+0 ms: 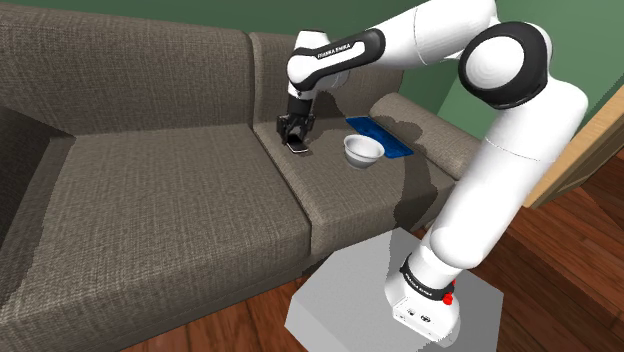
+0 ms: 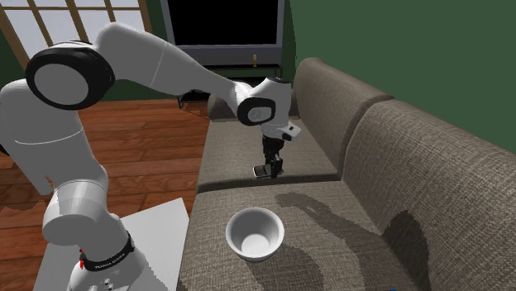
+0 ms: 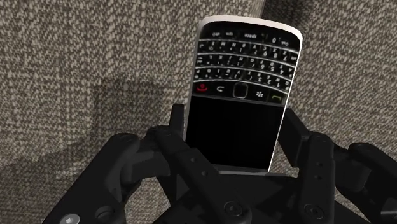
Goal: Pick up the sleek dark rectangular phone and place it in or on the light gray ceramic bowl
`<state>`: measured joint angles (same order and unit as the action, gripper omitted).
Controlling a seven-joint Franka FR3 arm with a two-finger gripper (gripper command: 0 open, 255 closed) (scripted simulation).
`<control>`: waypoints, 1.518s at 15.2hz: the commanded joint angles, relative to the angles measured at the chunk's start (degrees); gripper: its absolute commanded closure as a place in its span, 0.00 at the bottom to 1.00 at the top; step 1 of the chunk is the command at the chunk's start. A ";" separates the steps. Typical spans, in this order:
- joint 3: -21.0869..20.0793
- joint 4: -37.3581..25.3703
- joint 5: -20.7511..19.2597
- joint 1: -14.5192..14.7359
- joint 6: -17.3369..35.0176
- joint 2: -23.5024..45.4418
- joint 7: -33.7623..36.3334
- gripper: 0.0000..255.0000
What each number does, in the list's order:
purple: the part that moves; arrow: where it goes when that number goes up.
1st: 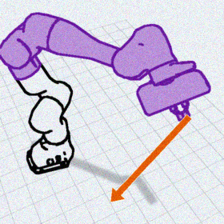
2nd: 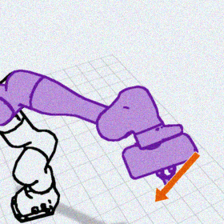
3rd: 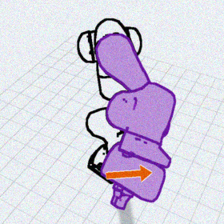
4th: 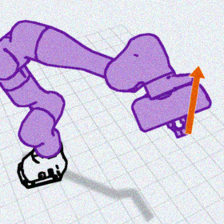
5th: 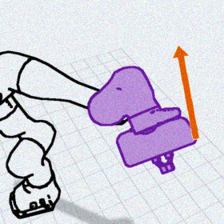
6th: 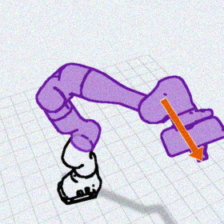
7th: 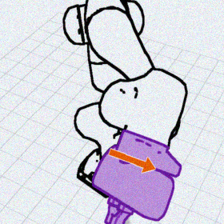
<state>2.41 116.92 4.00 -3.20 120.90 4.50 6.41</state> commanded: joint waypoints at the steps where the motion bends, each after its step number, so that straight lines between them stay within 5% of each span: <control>1: -0.01 -1.00 -0.10 0.03 -1.56 -0.56 0.18 1.00; 16: 0.04 -8.80 -0.54 0.00 -12.25 -3.47 0.90 1.00; 23: 4.22 0.11 -1.53 -3.97 -11.74 -11.48 -6.91 1.00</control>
<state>5.92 116.00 2.68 -6.53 109.30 -5.85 0.82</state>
